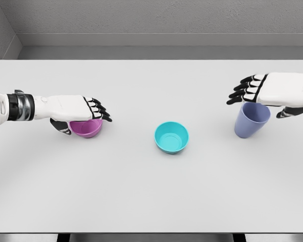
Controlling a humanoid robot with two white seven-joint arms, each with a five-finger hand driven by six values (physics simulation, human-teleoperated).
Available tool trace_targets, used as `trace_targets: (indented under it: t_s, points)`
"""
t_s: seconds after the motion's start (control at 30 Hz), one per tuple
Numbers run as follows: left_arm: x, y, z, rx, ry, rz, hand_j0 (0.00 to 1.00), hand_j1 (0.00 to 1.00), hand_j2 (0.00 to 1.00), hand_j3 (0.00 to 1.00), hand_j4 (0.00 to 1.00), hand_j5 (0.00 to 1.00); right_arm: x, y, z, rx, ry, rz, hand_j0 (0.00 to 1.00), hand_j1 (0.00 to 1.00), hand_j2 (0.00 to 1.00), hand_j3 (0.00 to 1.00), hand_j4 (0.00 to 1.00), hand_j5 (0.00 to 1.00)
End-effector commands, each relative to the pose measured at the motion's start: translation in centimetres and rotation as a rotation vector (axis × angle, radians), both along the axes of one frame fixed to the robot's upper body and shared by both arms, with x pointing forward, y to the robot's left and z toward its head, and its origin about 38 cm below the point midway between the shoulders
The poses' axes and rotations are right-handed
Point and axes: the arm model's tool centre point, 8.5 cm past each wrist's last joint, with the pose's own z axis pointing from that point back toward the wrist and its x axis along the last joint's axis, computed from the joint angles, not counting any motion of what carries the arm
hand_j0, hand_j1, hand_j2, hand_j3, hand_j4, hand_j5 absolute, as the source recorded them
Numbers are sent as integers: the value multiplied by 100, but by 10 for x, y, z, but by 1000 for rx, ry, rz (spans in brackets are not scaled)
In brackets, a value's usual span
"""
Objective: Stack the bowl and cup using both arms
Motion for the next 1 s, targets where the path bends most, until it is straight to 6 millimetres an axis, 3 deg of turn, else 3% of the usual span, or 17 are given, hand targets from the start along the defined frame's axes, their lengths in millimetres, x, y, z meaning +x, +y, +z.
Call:
trace_targets:
  t_s: [0.0, 0.5, 0.97]
  points:
    - [0, 1, 1, -4, 1, 4, 100, 100, 100, 100, 100, 100, 0, 0, -2, 1, 8, -2, 100, 100, 100, 100, 100, 100]
    - [5, 2, -6, 21, 1, 17, 100, 100, 100, 100, 100, 100, 2, -9, -7, -24, 15, -29, 100, 100, 100, 100, 100, 100]
    - [7, 2, -10, 32, 0, 20, 100, 100, 100, 100, 100, 100, 17, -33, -16, -16, 37, -119, 100, 100, 100, 100, 100, 100]
